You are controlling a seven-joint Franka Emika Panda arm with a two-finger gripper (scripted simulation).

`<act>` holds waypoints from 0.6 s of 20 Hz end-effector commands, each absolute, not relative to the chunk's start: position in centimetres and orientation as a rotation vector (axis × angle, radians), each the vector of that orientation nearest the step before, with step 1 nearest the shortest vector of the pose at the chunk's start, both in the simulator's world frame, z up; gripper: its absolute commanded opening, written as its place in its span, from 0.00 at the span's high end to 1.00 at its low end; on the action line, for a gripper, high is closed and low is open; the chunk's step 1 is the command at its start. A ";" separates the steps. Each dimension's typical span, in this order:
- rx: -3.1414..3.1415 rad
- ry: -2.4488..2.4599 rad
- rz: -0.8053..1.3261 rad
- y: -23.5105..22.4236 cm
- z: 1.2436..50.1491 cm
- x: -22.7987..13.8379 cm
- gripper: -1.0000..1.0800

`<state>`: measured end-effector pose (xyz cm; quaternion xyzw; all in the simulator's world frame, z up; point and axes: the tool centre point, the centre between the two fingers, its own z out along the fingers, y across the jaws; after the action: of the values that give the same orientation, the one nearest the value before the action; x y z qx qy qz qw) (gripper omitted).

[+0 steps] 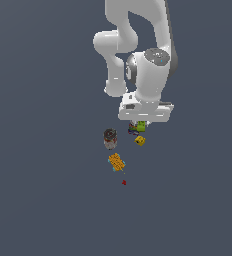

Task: Pick up a designated object from a clutter of objects.

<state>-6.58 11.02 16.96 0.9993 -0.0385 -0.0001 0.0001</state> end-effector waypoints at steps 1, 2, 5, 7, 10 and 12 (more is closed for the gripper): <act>3.140 -0.121 0.000 10.4 19.2 -7.1 1.00; 3.140 -0.121 0.000 10.2 20.2 -7.4 1.00; 3.141 -0.121 -0.001 9.4 23.1 -8.0 1.00; 3.141 -0.121 -0.001 9.0 24.9 -8.4 1.00; 3.142 -0.121 -0.001 8.3 27.6 -8.9 1.00; 3.142 -0.121 -0.001 7.8 29.1 -9.3 1.00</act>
<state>-8.95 8.17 27.90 0.9993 -0.0386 0.0002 -0.0011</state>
